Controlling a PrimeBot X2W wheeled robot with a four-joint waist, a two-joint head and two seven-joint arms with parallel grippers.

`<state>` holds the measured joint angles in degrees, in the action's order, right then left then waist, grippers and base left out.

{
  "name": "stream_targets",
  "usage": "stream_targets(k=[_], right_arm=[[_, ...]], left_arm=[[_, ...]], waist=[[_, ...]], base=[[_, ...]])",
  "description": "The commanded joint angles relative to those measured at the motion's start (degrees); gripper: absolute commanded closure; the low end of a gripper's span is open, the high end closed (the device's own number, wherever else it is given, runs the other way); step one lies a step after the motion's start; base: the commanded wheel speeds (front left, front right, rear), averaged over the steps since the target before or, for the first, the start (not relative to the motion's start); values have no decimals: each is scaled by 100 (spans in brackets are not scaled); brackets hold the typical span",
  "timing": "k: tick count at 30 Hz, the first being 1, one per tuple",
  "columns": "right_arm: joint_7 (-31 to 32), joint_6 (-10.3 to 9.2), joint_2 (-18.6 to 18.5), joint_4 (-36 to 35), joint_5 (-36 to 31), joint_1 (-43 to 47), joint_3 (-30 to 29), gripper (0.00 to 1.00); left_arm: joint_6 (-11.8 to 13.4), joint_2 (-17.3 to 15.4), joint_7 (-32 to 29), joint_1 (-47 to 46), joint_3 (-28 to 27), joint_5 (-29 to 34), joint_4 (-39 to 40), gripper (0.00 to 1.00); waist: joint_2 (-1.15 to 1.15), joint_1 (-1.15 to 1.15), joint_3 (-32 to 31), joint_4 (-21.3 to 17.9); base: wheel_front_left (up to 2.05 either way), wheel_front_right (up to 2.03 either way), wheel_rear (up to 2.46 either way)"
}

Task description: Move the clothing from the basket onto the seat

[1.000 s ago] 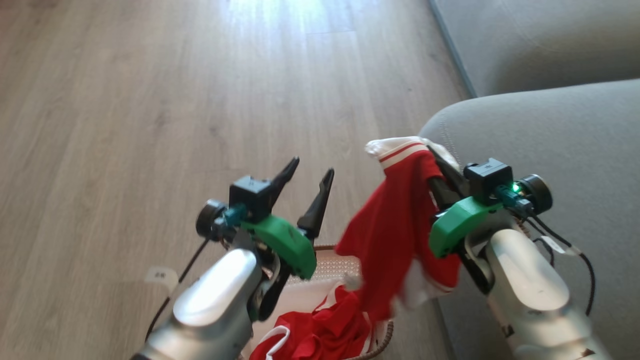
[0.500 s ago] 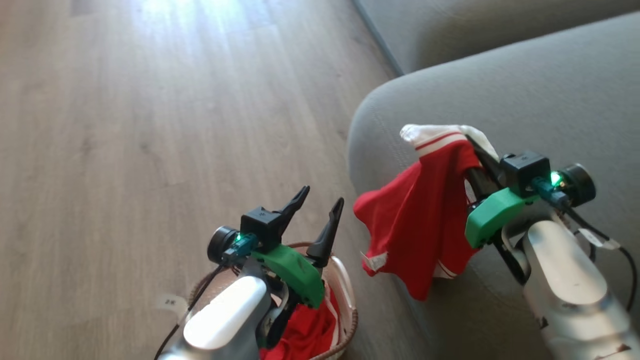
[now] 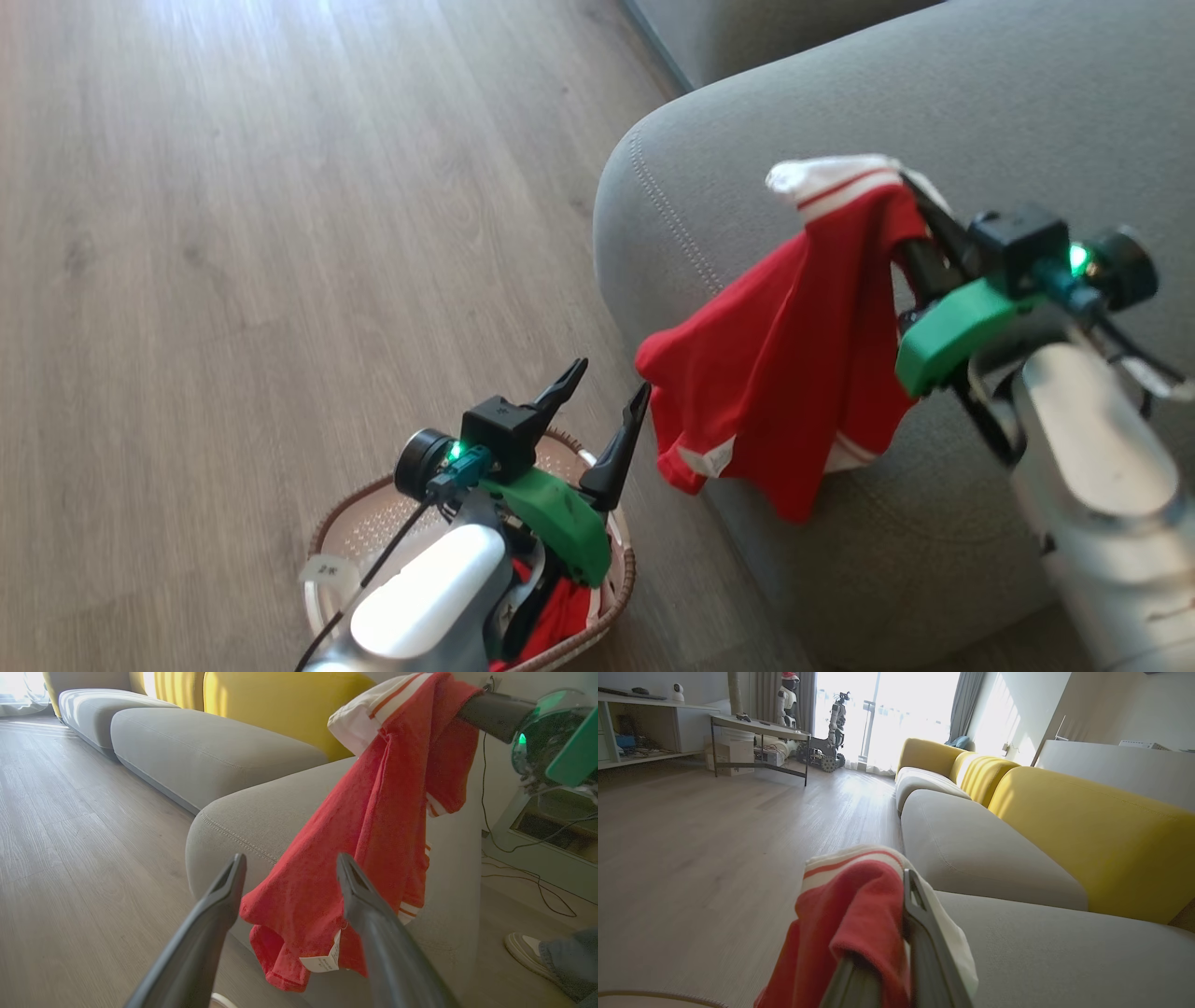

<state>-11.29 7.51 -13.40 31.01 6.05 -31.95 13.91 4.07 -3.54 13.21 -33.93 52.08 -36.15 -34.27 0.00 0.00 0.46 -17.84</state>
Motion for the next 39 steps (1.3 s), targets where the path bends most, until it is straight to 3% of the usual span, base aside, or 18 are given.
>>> stream_targets(k=[1, 13, 23, 29, 39], right_arm=[[5, -2, -79, -252, 32, -420, 78, 100], [443, -2, -842, 68, 110, -2686, 69, 100], [578, -2, -1524, 977, -468, -4599, -669, 100], [425, -2, -1498, 1441, -801, -4855, -1242, 100], [-24, -2, -960, 2637, -1114, -4012, -2103, 100]], left_arm=[[21, -53, 63, -188, -154, 57, 120, 0], [59, -81, 92, -467, -53, 233, 171, 0], [184, -251, 51, -1003, 7, 570, 693, 0], [291, -397, -122, -1281, 62, 761, 1109, 0], [426, -601, -393, -1444, 150, 916, 1586, 0]], waist=[[0, 0, 34, 43], [0, 0, 827, 553], [0, 0, 1930, 941], [0, 0, 2486, 1065], [0, 0, 2994, 1124]], base=[[0, 0, 0], [0, 0, 0], [0, 0, 0], [0, 0, 0], [0, 0, 0]])
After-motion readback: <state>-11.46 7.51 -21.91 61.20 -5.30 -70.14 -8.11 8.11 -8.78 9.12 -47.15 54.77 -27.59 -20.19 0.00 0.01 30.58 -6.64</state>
